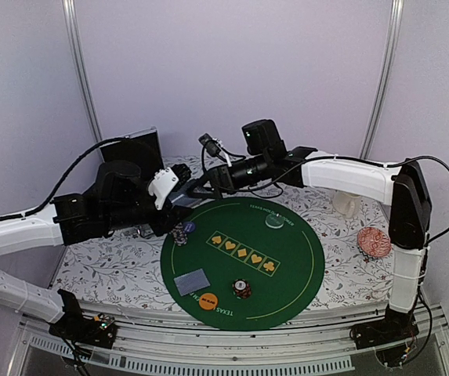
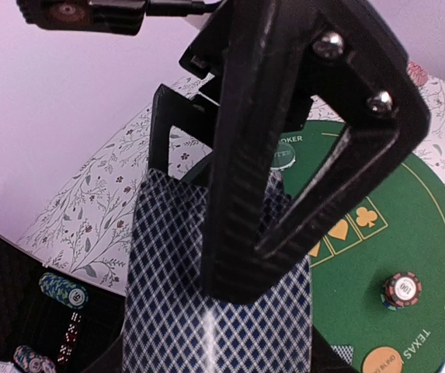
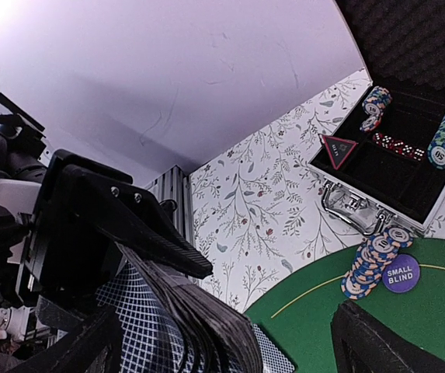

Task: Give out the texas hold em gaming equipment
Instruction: Pick up the poker card from the face-down deck piles.

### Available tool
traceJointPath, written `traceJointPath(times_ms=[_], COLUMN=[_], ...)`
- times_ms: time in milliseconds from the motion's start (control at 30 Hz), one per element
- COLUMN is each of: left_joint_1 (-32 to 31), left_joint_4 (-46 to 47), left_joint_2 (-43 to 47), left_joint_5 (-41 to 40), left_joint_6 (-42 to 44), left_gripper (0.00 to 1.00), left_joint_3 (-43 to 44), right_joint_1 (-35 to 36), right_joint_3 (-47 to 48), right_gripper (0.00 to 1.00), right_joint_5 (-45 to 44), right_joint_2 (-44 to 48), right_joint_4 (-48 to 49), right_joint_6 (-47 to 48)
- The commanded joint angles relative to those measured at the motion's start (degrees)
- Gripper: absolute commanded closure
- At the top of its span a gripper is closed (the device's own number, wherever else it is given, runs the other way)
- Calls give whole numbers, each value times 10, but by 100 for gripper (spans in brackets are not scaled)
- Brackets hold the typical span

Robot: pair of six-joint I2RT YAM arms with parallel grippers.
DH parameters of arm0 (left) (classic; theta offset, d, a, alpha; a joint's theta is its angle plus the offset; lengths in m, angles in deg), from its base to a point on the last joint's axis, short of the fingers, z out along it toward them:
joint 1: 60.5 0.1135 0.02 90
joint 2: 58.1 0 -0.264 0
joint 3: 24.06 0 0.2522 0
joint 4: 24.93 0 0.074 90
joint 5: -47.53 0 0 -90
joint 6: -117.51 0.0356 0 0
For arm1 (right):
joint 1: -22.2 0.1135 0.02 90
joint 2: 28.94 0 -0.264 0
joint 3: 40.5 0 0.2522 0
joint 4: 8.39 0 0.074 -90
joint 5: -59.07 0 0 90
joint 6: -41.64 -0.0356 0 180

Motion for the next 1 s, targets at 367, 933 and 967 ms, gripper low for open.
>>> traceJointPath(times_ms=[367, 933, 967], left_joint_1=[-4, -5, -4], left_joint_4=[32, 32, 32], left_joint_2=[21, 13, 13], left_joint_5=[52, 46, 46], left_joint_6=[26, 28, 28], left_gripper=[53, 52, 52], left_joint_3=[-17, -18, -18], right_joint_1=[-13, -15, -15], right_joint_3=[24, 14, 14], right_gripper=[21, 64, 67], right_joint_5=[-26, -33, -34], right_joint_2=[-17, 24, 26], right_joint_4=[-67, -105, -108], right_joint_6=[32, 52, 53])
